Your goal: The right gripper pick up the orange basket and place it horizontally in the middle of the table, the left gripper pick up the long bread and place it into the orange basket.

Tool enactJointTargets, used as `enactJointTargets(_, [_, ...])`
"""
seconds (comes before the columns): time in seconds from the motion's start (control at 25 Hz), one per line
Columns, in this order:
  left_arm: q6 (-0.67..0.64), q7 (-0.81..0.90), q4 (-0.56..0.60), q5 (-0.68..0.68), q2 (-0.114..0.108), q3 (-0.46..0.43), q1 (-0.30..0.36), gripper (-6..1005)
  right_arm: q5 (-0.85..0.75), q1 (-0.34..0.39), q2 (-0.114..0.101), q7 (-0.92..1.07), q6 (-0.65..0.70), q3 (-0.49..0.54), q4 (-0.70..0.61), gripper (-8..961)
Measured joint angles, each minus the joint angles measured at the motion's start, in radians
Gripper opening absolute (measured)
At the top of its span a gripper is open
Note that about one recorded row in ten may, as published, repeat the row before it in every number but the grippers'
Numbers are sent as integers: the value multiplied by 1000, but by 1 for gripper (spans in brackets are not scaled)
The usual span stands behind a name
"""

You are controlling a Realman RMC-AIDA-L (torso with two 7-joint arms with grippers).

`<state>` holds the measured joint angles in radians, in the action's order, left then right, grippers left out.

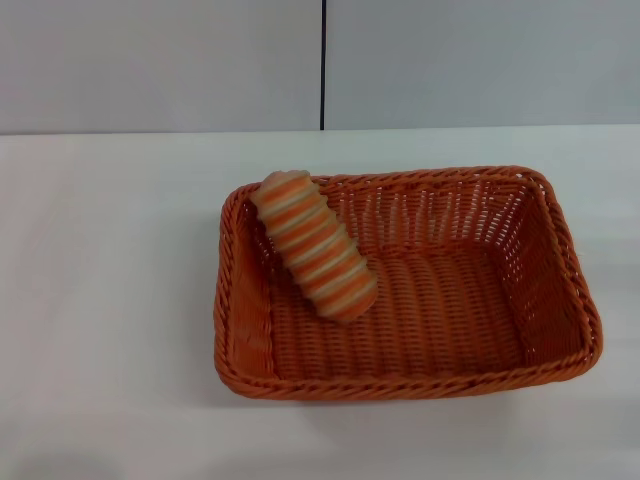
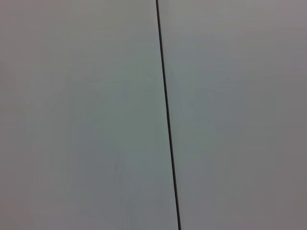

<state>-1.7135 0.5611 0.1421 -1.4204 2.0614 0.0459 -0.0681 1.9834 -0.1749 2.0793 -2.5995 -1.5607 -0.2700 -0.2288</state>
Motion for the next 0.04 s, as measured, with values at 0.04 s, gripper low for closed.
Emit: enactJointTargets(0.04, [-7, 4, -20, 5, 4, -8, 1, 802, 1, 0, 0, 0, -12, 9, 0, 742])
